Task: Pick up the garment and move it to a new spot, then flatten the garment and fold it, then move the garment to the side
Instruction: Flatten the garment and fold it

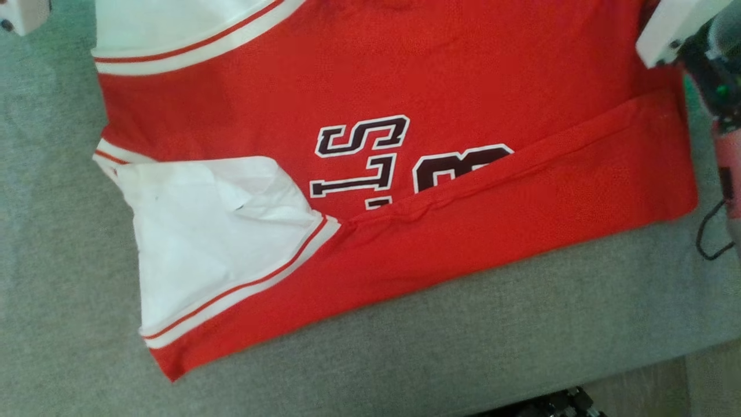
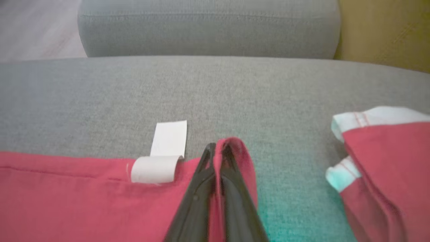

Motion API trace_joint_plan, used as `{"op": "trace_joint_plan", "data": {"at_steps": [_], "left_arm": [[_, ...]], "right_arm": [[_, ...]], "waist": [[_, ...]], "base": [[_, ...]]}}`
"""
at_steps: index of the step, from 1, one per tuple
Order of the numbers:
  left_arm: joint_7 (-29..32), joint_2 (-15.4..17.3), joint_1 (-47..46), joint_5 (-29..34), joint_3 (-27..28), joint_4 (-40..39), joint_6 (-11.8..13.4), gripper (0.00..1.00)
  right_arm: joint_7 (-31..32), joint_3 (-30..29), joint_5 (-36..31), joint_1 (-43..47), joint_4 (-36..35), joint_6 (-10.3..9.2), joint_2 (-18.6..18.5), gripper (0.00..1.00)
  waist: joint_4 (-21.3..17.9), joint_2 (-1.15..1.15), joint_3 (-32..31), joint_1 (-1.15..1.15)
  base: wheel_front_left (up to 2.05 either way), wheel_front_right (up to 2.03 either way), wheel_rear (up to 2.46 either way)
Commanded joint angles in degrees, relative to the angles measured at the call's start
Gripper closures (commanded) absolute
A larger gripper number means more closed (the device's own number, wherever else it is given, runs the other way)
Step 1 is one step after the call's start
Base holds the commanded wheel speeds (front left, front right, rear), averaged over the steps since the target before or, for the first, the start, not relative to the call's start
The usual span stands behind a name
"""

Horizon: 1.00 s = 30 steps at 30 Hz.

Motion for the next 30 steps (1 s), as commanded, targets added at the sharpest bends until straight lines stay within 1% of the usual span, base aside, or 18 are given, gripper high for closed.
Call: {"op": "trace_joint_plan", "data": {"at_steps": [1, 6, 11, 15, 19, 22, 27, 30], "left_arm": [[-1.86, 2.21, -3.79, 1.04, 2.44, -0.7, 0.1, 1.0], [-10.06, 1.48, -6.95, 3.42, 1.25, 0.7, 0.1, 1.0], [-16.8, 0.57, -9.08, 2.14, 0.49, 1.8, 0.1, 1.0], [-20.48, 1.24, -8.15, -0.3, -0.65, 0.38, 0.1, 1.0], [-24.46, 3.77, -4.3, -0.79, -2.01, -4.1, 0.1, 1.0], [-27.84, 5.3, 0.29, -0.66, -2.64, -8.08, 0.1, 1.0], [-30.74, 7.98, 9.1, 0.63, -3.08, -14.18, 0.1, 1.0], [-31.87, 8.8, 14.08, 2.11, -3.15, -16.96, 0.1, 1.0]], "right_arm": [[-0.9, -1.05, -0.36, -1.07, -1.93, 0.39, -1.06, 1.0], [-2.42, -5.11, 0.45, -2.04, -2.57, 0.39, -0.54, 1.0], [-1.59, -8.45, 2.26, -0.98, -5.46, 0.39, -2.03, 1.0], [0.51, -10.48, 4.61, 2.69, -8.94, 0.39, -3.7, 1.0], [2.42, -12.78, 5.89, 8.03, -12.67, 0.39, -5.34, 1.0], [3.87, -14.62, 6.25, 12.45, -15.29, 0.39, -6.27, 1.0], [6.47, -17.93, 6.38, 19.93, -19.03, 0.39, -7.08, 1.0], [7.93, -20.05, 6.4, 24.51, -21.41, 0.39, -7.3, 1.0]], "waist": [[0.36, 0.0, -0.03, 0.0], [1.55, 0.0, -0.55, 0.0], [3.52, 0.0, -1.66, 0.0], [5.33, 0.0, -3.05, 0.0], [7.27, 0.0, -5.06, 0.0], [8.84, 0.0, -6.85, 0.0], [11.01, 0.0, -9.71, 0.0], [12.19, 0.0, -10.99, 0.0]], "base": [[0.0, 0.0, 0.0], [0.0, 0.0, 0.0], [0.0, 0.0, 0.0], [0.0, 0.0, 0.0], [0.0, 0.0, 0.0], [0.0, 0.0, 0.0], [0.0, 0.0, 0.0], [0.0, 0.0, 0.0]]}}
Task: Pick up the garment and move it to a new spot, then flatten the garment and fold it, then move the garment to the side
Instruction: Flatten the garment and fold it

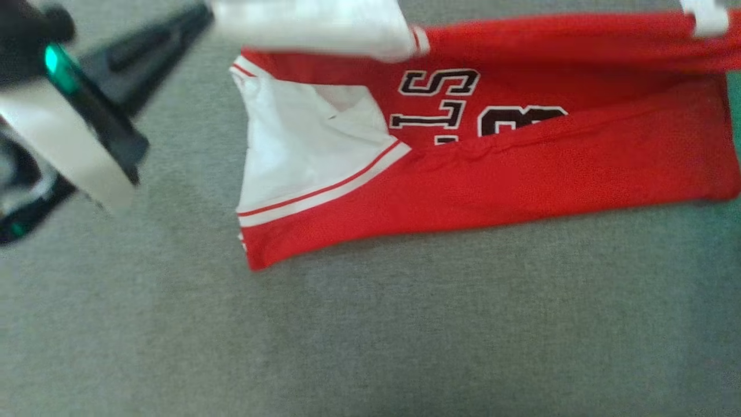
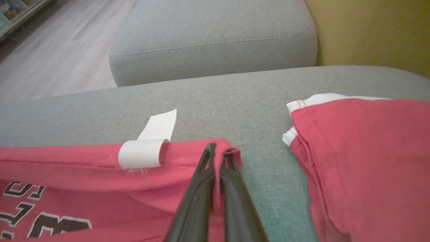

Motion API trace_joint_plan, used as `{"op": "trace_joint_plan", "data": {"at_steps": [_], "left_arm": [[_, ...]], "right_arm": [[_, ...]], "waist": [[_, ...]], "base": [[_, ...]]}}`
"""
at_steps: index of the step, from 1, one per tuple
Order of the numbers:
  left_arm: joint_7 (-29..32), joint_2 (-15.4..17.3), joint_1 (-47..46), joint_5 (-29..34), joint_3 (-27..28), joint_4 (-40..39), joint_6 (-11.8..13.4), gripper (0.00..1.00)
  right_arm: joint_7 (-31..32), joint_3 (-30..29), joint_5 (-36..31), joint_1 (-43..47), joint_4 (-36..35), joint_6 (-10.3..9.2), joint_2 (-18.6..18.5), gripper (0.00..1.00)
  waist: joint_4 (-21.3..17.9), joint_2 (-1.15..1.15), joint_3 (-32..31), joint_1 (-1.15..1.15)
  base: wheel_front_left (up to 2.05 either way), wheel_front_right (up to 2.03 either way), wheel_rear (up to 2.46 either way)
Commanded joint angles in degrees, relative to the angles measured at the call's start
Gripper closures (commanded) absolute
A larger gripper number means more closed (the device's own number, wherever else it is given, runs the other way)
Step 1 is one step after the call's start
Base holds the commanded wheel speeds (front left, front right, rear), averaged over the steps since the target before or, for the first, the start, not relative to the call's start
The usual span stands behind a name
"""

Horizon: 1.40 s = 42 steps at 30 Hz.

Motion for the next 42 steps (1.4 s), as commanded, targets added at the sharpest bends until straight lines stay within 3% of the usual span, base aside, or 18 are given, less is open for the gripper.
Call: {"op": "trace_joint_plan", "data": {"at_steps": [1, 12, 13, 14, 16, 20, 23, 26, 30, 35, 42], "left_arm": [[-0.64, 2.86, 1.13, 1.22, 2.99, -2.03, 0.1, 1.0], [-2.83, 0.92, 15.01, 5.34, 2.95, -5.18, 1.66, 1.0], [-3.11, 0.35, 15.97, 5.98, 2.95, -4.82, 2.53, 1.0], [-4.19, -0.65, 16.82, 6.61, 2.95, -4.33, 3.57, 0.88], [-7.05, -3.45, 18.75, 7.06, 3.08, -2.5, 6.47, 0.0], [-12.24, -9.74, 23.13, 8.98, 3.95, 2.85, 14.45, 0.0], [-14.16, -14.42, 27.99, 9.55, 8.05, 5.43, 21.8, 0.0], [-14.34, -19.36, 34.88, 14.65, 17.73, 3.65, 28.66, 0.0], [-14.37, -25.78, 47.46, 24.52, 30.18, -0.28, 33.18, 0.0], [-14.38, -33.88, 59.32, 35.47, 40.39, -4.05, 31.94, 0.0], [-14.38, -42.61, 67.67, 44.27, 48.33, -3.53, 23.48, 0.0]], "right_arm": [[0.87, -1.2, 0.12, 3.02, -3.43, 0.39, -1.28, 1.0], [3.89, -6.29, -1.3, 15.0, -9.35, 0.39, 1.0, 1.0], [3.87, -6.77, -1.62, 15.61, -9.17, 0.39, 1.6, 0.87], [3.66, -7.11, -2.2, 16.02, -8.73, 0.39, 2.32, 0.0], [2.16, -7.07, -3.42, 16.24, -7.81, 0.39, 4.09, 0.0], [-4.03, -6.75, -5.1, 17.07, -6.11, 0.39, 7.82, 0.0], [-11.1, -6.71, -6.51, 19.13, -6.05, 0.39, 9.47, 0.0], [-18.03, -6.79, -7.35, 22.2, -6.33, 0.39, 10.98, 0.0], [-23.56, -7.72, -7.03, 25.31, -5.31, 0.39, 13.47, 0.0], [-24.7, -10.49, -6.33, 24.66, -0.26, 0.39, 14.63, 0.0], [-19.11, -17.11, -7.76, 18.46, 11.78, 0.39, 13.05, 0.0]], "waist": [[1.57, 0.0, -1.68, 0.01], [3.11, 0.0, -2.89, 0.01], [3.17, 0.0, -2.84, 0.01], [3.2, 0.0, -2.82, 0.01], [3.14, 0.0, -2.98, 0.01], [3.02, 0.0, -4.14, 0.01], [3.14, 0.0, -5.64, 0.01], [3.56, 0.0, -7.29, 0.01], [4.59, 0.0, -9.54, 0.01], [7.42, 0.0, -11.59, 0.01], [12.1, 0.0, -12.77, 0.01]], "base": [[0.0, 0.0, 0.0], [0.0, 0.0, 0.0], [0.0, 0.0, 0.0], [0.0, 0.0, 0.0], [0.0, 0.0, 0.0], [0.0, 0.0, 0.0], [0.0, 0.0, 0.0], [0.0, 0.0, 0.0], [0.0, 0.0, 0.0], [0.0, 0.0, 0.0], [0.0, 0.0, 0.0]]}}
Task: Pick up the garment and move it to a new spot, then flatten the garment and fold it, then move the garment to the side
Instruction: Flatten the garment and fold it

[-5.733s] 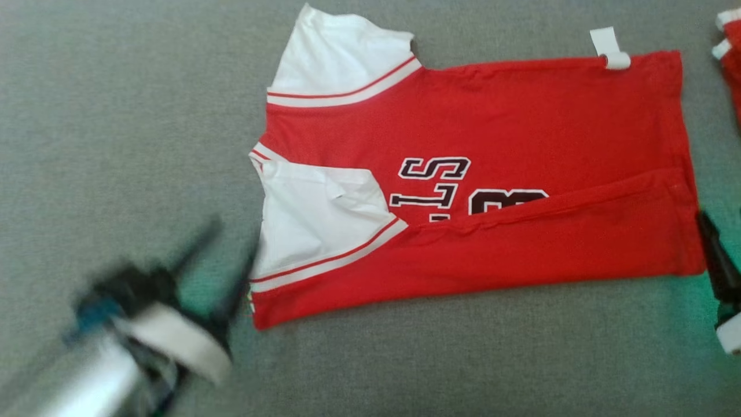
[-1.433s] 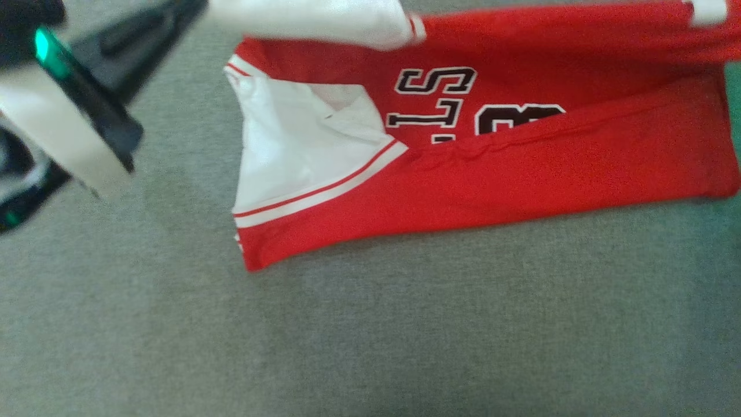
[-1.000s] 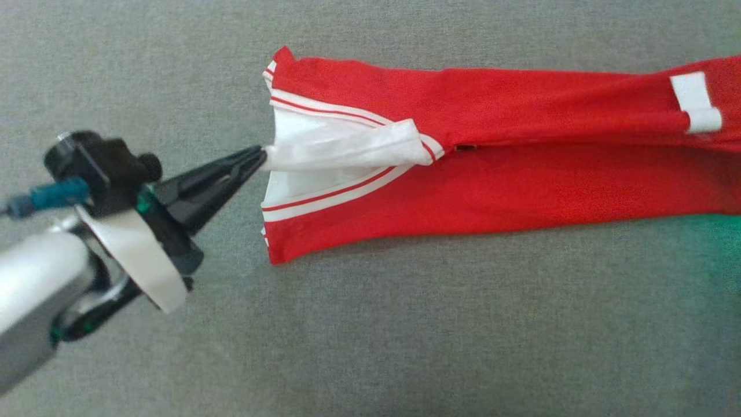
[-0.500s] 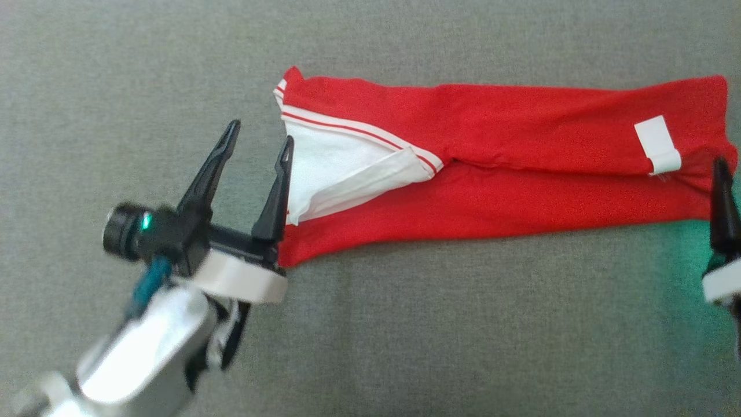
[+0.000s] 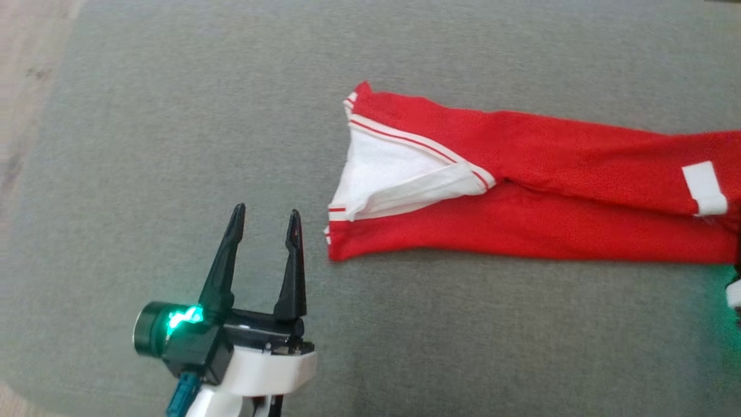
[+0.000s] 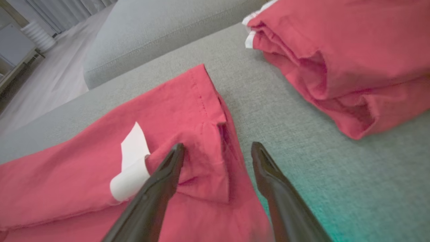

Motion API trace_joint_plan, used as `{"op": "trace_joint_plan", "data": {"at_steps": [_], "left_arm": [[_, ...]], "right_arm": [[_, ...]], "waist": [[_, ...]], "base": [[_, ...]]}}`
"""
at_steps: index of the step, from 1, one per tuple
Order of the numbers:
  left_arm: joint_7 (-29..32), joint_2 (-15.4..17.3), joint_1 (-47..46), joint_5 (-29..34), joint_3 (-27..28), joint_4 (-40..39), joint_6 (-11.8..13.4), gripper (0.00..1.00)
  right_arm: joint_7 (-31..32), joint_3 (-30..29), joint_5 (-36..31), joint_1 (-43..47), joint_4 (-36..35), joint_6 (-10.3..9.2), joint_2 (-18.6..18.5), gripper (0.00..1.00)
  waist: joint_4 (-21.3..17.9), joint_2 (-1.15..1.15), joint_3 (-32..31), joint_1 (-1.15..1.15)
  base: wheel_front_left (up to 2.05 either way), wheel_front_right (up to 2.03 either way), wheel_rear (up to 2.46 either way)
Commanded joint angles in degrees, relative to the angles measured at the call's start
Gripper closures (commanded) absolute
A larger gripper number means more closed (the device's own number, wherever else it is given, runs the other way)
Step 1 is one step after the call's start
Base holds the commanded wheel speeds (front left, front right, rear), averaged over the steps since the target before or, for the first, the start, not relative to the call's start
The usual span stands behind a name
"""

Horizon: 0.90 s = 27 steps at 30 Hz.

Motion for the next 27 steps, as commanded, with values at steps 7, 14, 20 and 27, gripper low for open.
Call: {"op": "trace_joint_plan", "data": {"at_steps": [7, 14, 20, 27], "left_arm": [[-0.29, -4.2, 1.56, 5.27, 9.24, -0.51, -6.42, 0.0], [-0.29, -6.57, 2.19, 7.8, 13.27, -0.28, -10.23, 0.0], [-0.29, -8.21, 2.3, 9.78, 16.49, -0.46, -12.71, 0.0], [-0.29, -9.14, 2.54, 11.46, 19.13, -0.15, -15.4, 0.0]], "right_arm": [[8.66, -3.08, -2.94, -2.31, 4.88, 0.39, -1.09, 0.21], [10.13, -0.86, 0.18, -2.29, 1.91, 0.39, -1.86, 1.0], [8.6, -3.22, -0.17, -3.32, -1.79, 0.39, -6.27, 1.0], [13.14, -0.66, 5.01, -7.44, -15.02, 0.39, -7.97, 1.0]], "waist": [[2.01, 0.0, -0.97, 0.01], [0.13, 0.0, -0.84, 0.01], [-1.67, 0.0, -0.48, 0.01], [-3.29, 0.0, -0.36, 0.01]], "base": [[0.0, 0.0, 0.0], [0.0, 0.0, 0.0], [0.0, 0.0, 0.0], [0.0, 0.0, 0.0]]}}
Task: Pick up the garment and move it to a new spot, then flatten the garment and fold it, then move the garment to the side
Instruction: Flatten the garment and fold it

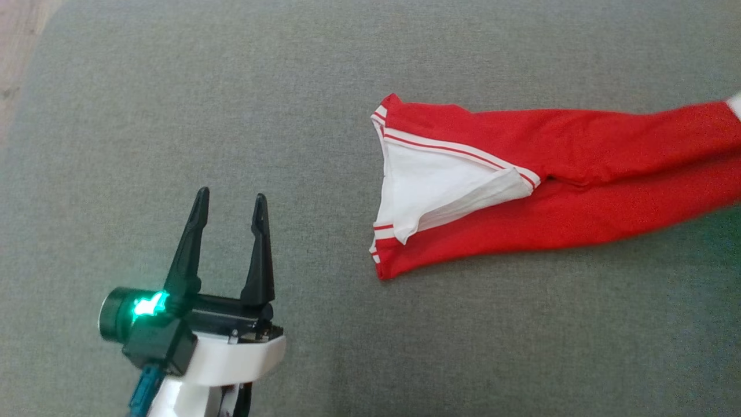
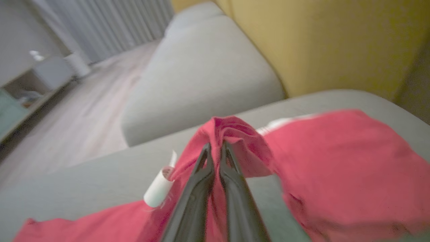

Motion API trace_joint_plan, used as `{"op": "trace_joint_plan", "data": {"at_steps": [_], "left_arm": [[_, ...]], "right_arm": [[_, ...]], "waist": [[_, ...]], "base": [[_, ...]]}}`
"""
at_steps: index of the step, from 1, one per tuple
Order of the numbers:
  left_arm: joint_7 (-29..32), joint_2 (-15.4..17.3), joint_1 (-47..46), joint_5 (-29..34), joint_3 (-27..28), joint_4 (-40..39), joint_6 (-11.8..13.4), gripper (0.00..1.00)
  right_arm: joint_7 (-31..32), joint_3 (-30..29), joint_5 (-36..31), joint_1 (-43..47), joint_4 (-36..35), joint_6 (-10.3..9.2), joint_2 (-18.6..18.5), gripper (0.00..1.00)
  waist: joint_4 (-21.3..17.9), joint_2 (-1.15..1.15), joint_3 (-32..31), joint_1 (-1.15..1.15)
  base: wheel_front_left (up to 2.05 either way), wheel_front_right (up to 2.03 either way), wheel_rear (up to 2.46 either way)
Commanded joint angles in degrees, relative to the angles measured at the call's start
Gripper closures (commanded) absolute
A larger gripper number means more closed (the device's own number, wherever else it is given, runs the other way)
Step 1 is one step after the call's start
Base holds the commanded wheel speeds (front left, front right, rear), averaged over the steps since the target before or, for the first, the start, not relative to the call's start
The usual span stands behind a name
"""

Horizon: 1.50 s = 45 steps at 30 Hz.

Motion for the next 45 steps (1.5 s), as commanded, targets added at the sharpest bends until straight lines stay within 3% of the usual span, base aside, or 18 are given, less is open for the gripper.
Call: {"op": "trace_joint_plan", "data": {"at_steps": [1, 5, 9, 12, 20, 21, 22, 25, 33, 40, 45], "left_arm": [[-0.29, -0.15, -0.3, 0.64, 2.61, -1.53, -0.5, 0.0], [-0.29, -0.57, -0.69, 1.47, 3.39, -0.85, -1.45, 0.0], [-0.29, -1.0, -0.81, 1.84, 3.56, -0.38, -2.19, 0.0], [-0.29, -1.25, -0.65, 1.95, 3.59, 0.07, -2.66, 0.0], [-0.29, -1.65, -0.64, 1.58, 3.14, 1.16, -3.25, 0.0], [-0.29, -1.67, -0.5, 1.52, 3.23, 1.3, -3.25, 0.0], [-0.29, -1.69, -0.36, 1.44, 3.36, 1.43, -3.2, 0.0], [-0.29, -1.73, 0.01, 1.41, 3.64, 1.62, -3.03, 0.0], [-0.29, -1.77, 1.97, 1.9, 4.71, 1.44, -1.71, 0.0], [-0.29, -1.78, 5.18, 1.46, 5.85, 2.26, -0.5, 0.0], [-0.29, -1.78, 8.69, 1.15, 6.52, 4.12, -0.25, 0.0]], "right_arm": [[1.15, 2.94, 1.44, -2.59, -5.68, 0.39, -0.84, 1.0], [4.35, 11.67, 3.92, -4.16, -16.01, 0.39, 2.04, 1.0], [6.44, 22.78, 2.59, -4.8, -20.77, 0.39, 4.3, 1.0], [6.82, 31.37, 1.93, -5.63, -18.95, 0.39, 5.95, 1.0], [4.41, 48.69, 1.71, -6.05, -4.82, 0.39, 9.28, 1.0], [4.11, 50.48, 1.52, -5.99, -3.32, 0.39, 9.32, 0.84], [3.25, 51.34, 1.27, -5.88, -1.95, 0.39, 9.6, 0.0], [-1.82, 50.57, 0.9, -5.63, 0.54, 0.39, 11.19, 0.0], [-20.07, 39.85, -0.99, -2.45, -0.13, 0.39, 12.52, 0.0], [-36.63, 33.93, -2.56, 7.65, 1.7, 0.39, 8.11, 0.0], [-39.51, 33.41, -8.13, 14.51, 6.72, 0.39, 6.66, 0.0]], "waist": [[-0.29, 0.0, -0.05, 0.0], [-0.26, 0.0, -0.54, 0.0], [0.49, 0.0, -0.98, 0.0], [1.46, 0.0, -1.1, 0.0], [4.89, 0.0, -0.99, 0.0], [5.1, 0.0, -1.05, 0.0], [5.24, 0.0, -1.17, 0.0], [5.41, 0.0, -2.06, 0.0], [3.63, 0.0, -6.64, 0.0], [1.03, 0.0, -12.24, 0.0], [-0.73, 0.0, -15.69, 0.0]], "base": [[0.0, 0.0, 0.0], [0.0, 0.0, 0.0], [0.0, 0.0, 0.0], [0.0, 0.0, 0.0], [0.0, 0.0, 0.0], [0.0, 0.0, 0.0], [0.0, 0.0, 0.0], [0.0, 0.0, 0.0], [0.0, 0.0, 0.0], [0.0, 0.0, 0.0], [0.0, 0.0, 0.0]]}}
